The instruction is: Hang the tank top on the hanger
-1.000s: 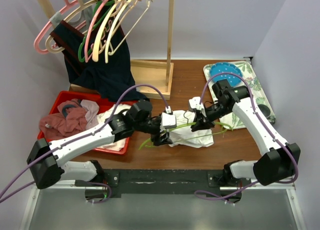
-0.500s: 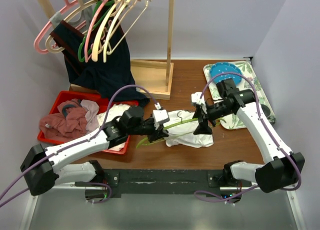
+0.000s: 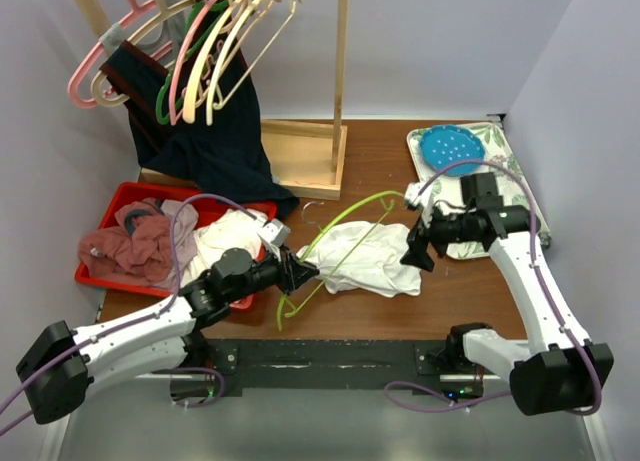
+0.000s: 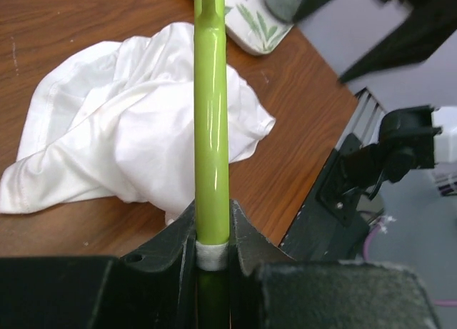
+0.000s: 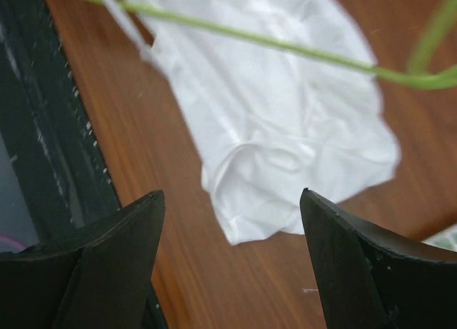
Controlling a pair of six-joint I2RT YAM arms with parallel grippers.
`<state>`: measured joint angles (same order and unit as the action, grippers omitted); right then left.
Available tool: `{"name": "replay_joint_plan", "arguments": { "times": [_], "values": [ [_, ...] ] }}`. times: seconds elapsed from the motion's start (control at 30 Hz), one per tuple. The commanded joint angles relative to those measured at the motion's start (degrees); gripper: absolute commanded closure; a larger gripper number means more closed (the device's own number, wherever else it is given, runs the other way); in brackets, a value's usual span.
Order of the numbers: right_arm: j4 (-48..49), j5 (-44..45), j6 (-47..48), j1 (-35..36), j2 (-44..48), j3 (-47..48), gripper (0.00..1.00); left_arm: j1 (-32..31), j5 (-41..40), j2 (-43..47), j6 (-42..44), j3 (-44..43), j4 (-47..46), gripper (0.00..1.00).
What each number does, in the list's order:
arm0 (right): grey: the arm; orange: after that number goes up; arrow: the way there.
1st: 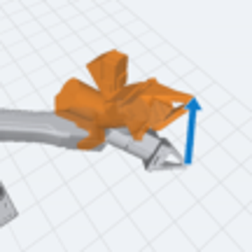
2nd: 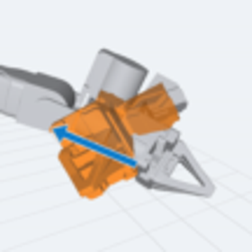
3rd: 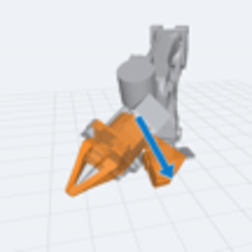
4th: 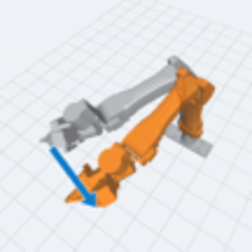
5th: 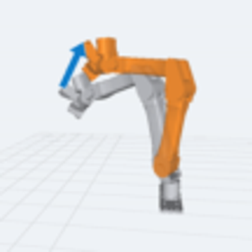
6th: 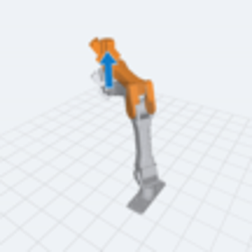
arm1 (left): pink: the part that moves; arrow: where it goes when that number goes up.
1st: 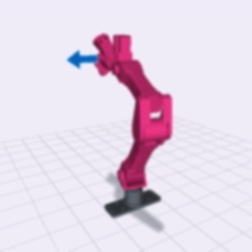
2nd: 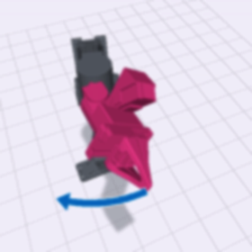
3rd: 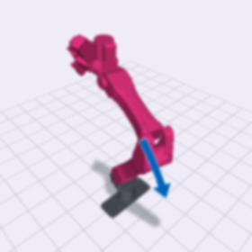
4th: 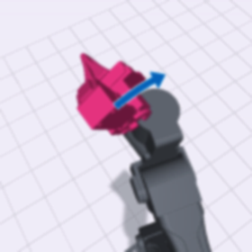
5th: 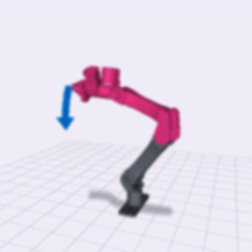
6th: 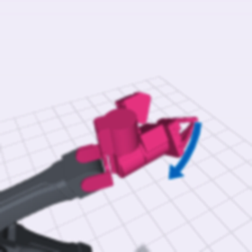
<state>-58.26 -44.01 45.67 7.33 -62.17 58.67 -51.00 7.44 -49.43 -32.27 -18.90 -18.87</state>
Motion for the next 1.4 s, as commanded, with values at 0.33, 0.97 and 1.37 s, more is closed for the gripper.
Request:
{"name": "replay_joint_plan", "arguments": {
  "times": [0.33, 0.97, 1.37],
  "values": [
    [21.4, 17.5, -14.1, 16.0, -11.0, -10.3, 0.25, 0.0, -3.1, -0.1, -9.3, 1.7, -14.1, 1.0],
    [28.6, 23.2, -23.5, 17.1, -14.9, -12.7, 0.7, -0.1, -12.0, 0.2, -21.4, 8.6, -20.4, 1.0],
    [28.4, 31.7, -27.5, 14.9, -15.7, -10.5, 0.51, -0.1, -10.9, -0.5, -20.8, 9.4, -22.0, 1.0]
  ]
}}
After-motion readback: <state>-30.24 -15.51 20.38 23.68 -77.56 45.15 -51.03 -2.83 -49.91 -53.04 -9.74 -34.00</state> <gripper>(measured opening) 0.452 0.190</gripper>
